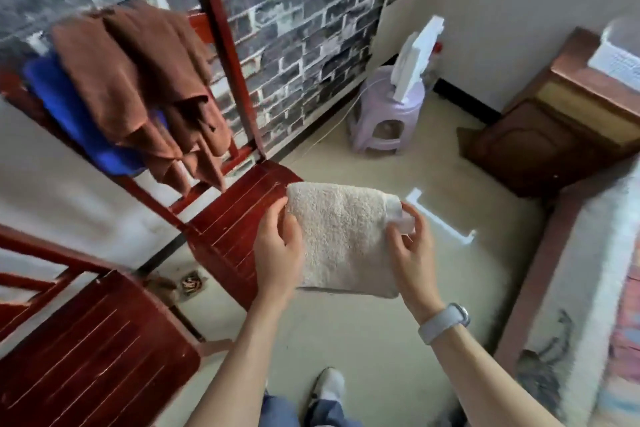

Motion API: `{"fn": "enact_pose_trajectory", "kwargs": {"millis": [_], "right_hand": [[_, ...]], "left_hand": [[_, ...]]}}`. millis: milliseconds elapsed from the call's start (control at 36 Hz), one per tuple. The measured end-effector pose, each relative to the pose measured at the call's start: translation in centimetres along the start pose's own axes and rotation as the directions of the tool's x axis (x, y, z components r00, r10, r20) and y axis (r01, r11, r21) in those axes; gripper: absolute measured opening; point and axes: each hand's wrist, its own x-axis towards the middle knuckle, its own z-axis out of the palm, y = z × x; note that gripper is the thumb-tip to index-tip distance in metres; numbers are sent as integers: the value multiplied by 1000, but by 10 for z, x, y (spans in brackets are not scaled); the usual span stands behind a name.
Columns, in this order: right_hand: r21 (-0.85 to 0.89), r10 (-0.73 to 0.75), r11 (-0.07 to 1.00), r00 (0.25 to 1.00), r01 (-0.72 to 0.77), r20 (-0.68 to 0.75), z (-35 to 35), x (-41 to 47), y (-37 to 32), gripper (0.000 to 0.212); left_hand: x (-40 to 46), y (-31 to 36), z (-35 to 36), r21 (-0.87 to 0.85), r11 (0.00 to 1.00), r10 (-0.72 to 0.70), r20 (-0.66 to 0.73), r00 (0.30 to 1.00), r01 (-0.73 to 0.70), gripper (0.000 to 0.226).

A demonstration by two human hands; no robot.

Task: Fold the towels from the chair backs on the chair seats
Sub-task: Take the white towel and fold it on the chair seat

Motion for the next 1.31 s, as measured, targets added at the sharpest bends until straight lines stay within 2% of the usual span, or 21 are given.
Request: {"fn": "enact_pose_trajectory", "kwargs": {"millis": [111,250,583,778,1000,1194,1306], "right_hand": [[-30,-27,999,986,22,-167,-69,39,-1,27],[-96,-50,995,937,17,-345,-143,98,-6,26],[-111,-23,993,832,-46,-554,-268,318,-17,26],[-90,18,992,808,-87,-588,-347,428,-29,25],[-77,55,987,740,-144,-671,-436,538,-13,27],[6,112,990,753,-142,-648,-520,659,12,26],[-5,128,986,767,-169,-629,-571,735,20,29]], "left_hand": [[9,44,73,-4,995,98,136,986,-98,31],[33,106,164,-19,985,167,323,932,-170,31],[161,247,387,-77,963,263,469,843,-257,26],[215,331,506,-104,953,288,601,746,-284,26],[251,398,647,-101,923,341,665,665,-372,25],[281,448,782,-72,933,306,675,672,-352,28],[300,480,865,-53,963,224,699,679,-263,32]]}}
